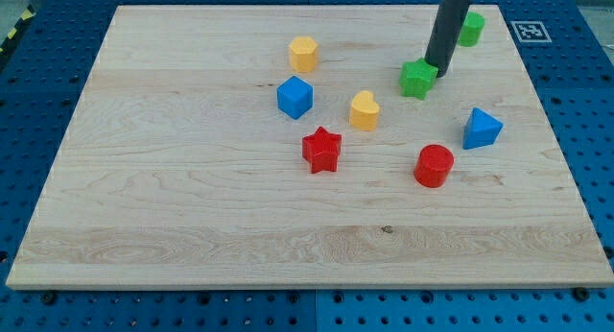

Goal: Move green circle towards yellow heart

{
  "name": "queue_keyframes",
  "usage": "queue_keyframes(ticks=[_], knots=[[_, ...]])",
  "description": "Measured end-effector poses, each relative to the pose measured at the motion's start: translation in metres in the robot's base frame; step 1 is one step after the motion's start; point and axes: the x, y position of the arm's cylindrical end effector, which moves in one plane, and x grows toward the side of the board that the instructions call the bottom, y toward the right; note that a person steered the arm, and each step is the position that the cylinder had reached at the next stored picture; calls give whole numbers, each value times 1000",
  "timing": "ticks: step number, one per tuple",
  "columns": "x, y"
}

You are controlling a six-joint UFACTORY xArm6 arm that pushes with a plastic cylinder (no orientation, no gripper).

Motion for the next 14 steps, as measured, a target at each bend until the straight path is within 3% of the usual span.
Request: queue_keyframes(ticks=[1,3,4,5,8,11,14], knots=[[0,5],[-12,106],[-63,108],[-94,100],[-96,51],[-69,53],[-53,-2]])
